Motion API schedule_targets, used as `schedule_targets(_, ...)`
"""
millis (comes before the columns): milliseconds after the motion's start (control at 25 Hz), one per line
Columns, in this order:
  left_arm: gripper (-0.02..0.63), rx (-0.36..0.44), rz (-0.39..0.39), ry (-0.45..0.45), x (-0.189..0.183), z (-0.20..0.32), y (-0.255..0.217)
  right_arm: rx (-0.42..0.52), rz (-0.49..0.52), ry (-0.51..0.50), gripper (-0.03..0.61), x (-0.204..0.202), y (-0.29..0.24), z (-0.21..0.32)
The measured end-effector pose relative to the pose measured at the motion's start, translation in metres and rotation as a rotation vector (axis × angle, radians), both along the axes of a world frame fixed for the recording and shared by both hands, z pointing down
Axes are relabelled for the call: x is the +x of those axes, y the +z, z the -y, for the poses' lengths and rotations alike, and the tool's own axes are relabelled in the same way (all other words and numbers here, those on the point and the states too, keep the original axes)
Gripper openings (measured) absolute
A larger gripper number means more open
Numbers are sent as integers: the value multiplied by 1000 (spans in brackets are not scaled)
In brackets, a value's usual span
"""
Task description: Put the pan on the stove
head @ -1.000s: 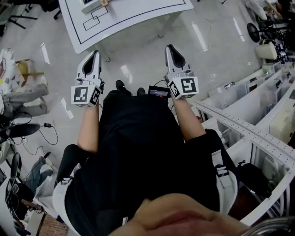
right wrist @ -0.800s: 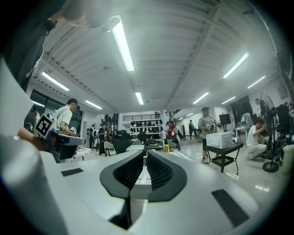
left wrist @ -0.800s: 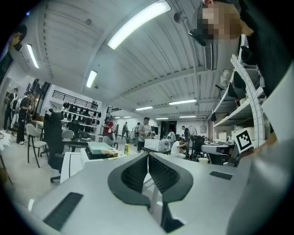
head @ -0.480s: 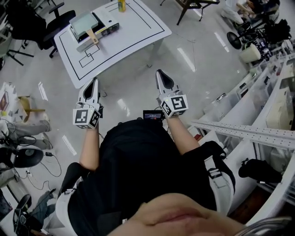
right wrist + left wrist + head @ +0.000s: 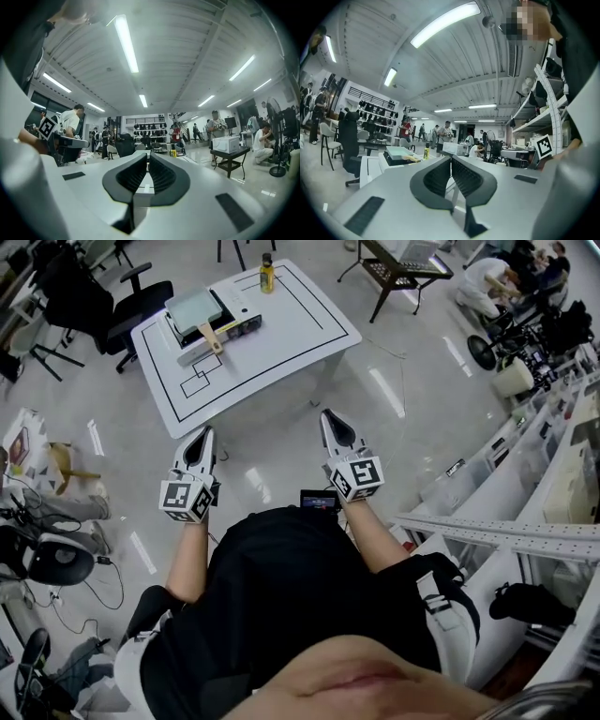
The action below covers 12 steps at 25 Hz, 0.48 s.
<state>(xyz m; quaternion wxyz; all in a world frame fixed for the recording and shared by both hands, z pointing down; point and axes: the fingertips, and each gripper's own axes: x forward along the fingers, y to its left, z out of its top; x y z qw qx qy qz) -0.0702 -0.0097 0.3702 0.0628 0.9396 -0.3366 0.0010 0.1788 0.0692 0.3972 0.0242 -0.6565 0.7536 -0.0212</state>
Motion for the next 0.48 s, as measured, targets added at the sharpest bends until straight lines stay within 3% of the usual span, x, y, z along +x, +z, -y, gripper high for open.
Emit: schedule_targets(480, 21, -4, 50, 44, 18, -12, -1, -22, 6, -35, 32, 1, 0, -4)
